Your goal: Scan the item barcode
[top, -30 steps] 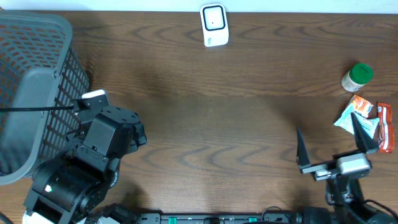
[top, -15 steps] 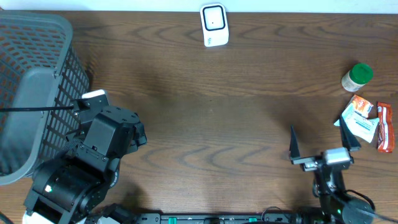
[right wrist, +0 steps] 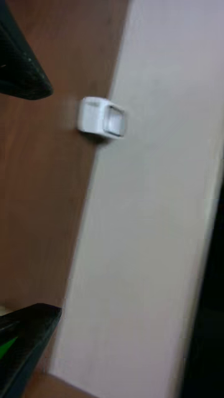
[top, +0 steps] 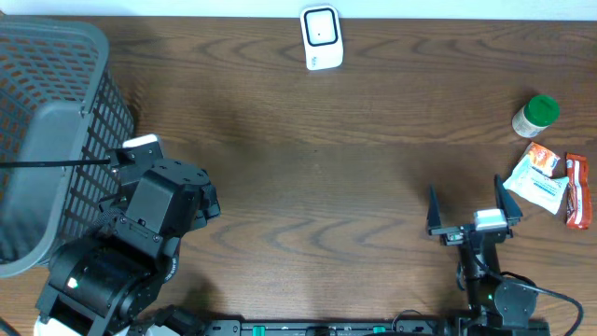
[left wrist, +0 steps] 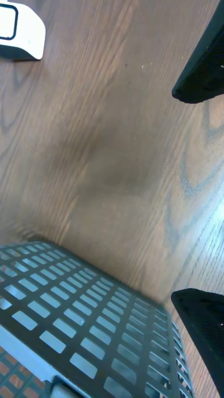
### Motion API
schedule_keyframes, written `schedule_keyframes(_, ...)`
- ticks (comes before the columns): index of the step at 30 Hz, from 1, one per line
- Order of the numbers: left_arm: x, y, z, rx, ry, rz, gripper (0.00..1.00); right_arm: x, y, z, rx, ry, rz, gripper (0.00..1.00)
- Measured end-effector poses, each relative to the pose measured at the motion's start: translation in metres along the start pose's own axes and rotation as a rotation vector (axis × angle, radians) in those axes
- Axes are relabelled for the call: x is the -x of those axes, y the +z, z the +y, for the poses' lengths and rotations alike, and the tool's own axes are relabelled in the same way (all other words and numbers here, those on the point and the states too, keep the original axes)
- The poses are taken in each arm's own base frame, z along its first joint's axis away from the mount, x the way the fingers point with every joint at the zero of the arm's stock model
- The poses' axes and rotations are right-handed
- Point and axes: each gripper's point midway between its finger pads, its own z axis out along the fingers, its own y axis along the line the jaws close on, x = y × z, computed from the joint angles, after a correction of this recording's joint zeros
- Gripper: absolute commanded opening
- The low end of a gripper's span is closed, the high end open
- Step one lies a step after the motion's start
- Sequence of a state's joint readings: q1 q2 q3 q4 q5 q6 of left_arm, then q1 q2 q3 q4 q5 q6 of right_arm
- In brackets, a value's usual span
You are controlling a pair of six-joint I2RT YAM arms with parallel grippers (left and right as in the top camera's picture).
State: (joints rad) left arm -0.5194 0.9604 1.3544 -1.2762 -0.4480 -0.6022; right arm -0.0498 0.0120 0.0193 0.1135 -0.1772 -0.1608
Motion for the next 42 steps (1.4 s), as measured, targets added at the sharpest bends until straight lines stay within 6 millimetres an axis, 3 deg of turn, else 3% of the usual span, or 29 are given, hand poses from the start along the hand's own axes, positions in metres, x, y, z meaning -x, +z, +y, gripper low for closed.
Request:
schedule_keyframes(10, 0.000, 0.000, 0.000, 0.000, 0.000, 0.000, 0.96, -0.047, -0.004, 0.004, 0.002, 0.052, 0.181, 0.99)
schedule_keyframes(42, 0.000, 0.000, 0.000, 0.000, 0.000, 0.000, 0.95, -0.048, -0.004, 0.003, -0.005, 0.055, 0.186, 0.99)
